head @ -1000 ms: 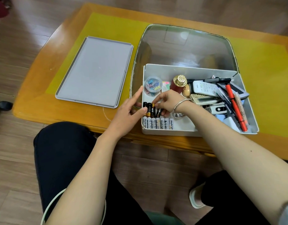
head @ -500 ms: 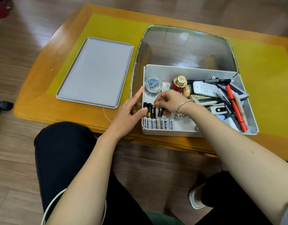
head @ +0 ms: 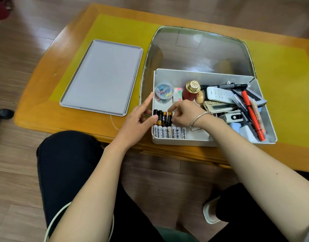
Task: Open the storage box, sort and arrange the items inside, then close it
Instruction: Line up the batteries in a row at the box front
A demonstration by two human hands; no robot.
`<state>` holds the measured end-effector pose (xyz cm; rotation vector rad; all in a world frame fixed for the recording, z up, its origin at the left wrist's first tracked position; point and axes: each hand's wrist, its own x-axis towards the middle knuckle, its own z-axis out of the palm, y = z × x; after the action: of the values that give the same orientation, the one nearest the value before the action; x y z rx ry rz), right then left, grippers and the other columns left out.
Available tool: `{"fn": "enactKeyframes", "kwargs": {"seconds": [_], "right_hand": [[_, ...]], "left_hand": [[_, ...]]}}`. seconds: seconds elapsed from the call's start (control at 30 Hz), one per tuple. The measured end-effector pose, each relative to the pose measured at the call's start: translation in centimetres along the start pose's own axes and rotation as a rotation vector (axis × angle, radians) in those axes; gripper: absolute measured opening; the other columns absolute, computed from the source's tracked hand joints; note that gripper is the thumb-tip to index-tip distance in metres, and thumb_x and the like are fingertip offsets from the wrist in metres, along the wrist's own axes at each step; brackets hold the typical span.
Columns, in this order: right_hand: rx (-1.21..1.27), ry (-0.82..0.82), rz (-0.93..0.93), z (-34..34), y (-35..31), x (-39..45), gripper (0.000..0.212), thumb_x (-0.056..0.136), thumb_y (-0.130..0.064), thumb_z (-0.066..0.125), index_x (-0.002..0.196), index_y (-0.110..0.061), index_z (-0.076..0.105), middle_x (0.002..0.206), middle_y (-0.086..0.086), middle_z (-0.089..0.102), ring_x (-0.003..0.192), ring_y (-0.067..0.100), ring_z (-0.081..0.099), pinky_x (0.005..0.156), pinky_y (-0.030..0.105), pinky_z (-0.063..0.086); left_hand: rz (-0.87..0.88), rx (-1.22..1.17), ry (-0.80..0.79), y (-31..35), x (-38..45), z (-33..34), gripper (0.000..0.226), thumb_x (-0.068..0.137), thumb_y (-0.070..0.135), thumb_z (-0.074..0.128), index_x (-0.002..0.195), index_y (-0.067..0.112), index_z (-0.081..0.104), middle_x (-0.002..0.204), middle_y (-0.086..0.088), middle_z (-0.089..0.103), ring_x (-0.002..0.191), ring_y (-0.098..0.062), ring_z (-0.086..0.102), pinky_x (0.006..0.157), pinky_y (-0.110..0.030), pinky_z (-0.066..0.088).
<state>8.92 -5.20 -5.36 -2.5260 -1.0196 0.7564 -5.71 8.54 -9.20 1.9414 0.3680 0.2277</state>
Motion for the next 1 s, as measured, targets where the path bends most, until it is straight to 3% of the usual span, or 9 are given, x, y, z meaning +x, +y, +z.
{"fn": "enactKeyframes", "kwargs": {"seconds": [0.07,0.2,0.37,0.43,0.57,0.73,1.0], "right_hand": [[0.029,-0.011,-0.020,0.0,-0.1,-0.1,0.033,0.081,-0.004,0.059,0.113,-0.011,0.062,0.086,0.006,0.071,0.084,0.018,0.067,0.081,0.029,0.053],[0.057,-0.038,-0.040,-0.2,-0.1,-0.6,0.038,0.082,-0.002,0.057,0.119,-0.011,0.059,0.085,0.006,0.070,0.082,0.016,0.067,0.077,0.025,0.052],[0.087,-0.014,-0.054,-1.1,0.2,-1.6,0.041,0.086,0.000,0.058,0.125,-0.013,0.054,0.092,0.004,0.068,0.073,0.010,0.063,0.062,0.010,0.046],[0.050,0.064,-0.060,-2.2,1.1,-2.5,0.038,0.086,-0.001,0.059,0.122,-0.013,0.057,0.092,0.002,0.067,0.069,0.005,0.057,0.069,0.015,0.044],[-0.063,0.128,-0.007,-4.2,3.5,-4.9,0.030,0.085,-0.001,0.058,0.113,-0.013,0.063,0.090,0.004,0.068,0.081,0.018,0.061,0.081,0.022,0.043],[-0.206,0.003,-0.005,-4.6,4.8,-6.4,0.039,0.085,0.001,0.055,0.119,-0.017,0.063,0.107,0.000,0.067,0.094,0.012,0.056,0.084,0.015,0.036],[-0.432,-0.118,0.020,-3.7,4.7,-5.6,0.047,0.083,-0.005,0.055,0.127,-0.022,0.057,0.117,0.009,0.062,0.109,0.029,0.056,0.091,0.031,0.045]], "left_hand": [[0.002,-0.003,0.001,0.0,0.1,0.0,0.064,0.094,0.038,0.053,0.144,0.056,0.017,0.103,0.006,0.051,0.088,-0.009,0.052,0.071,-0.008,0.044],[-0.006,-0.007,0.003,0.0,0.1,0.1,0.064,0.094,0.038,0.053,0.142,0.059,0.017,0.104,0.006,0.051,0.090,-0.012,0.054,0.071,-0.013,0.044],[-0.014,-0.006,0.003,0.0,0.1,0.1,0.065,0.093,0.038,0.054,0.142,0.060,0.016,0.105,0.007,0.051,0.090,-0.010,0.054,0.069,-0.007,0.045],[-0.017,-0.001,0.002,0.0,0.1,0.1,0.064,0.093,0.040,0.054,0.141,0.060,0.016,0.104,0.009,0.051,0.088,-0.006,0.052,0.068,-0.006,0.043],[-0.019,-0.010,0.006,-0.1,0.1,0.1,0.064,0.094,0.039,0.053,0.142,0.060,0.017,0.106,0.008,0.051,0.089,-0.008,0.052,0.070,-0.010,0.043],[-0.029,-0.013,0.003,0.0,0.1,0.1,0.063,0.094,0.040,0.053,0.142,0.060,0.017,0.109,0.007,0.051,0.093,-0.011,0.053,0.070,-0.011,0.043],[-0.021,-0.034,0.000,0.0,0.0,0.1,0.063,0.095,0.038,0.053,0.141,0.061,0.017,0.126,0.000,0.050,0.104,-0.015,0.053,0.075,-0.014,0.043]]}}
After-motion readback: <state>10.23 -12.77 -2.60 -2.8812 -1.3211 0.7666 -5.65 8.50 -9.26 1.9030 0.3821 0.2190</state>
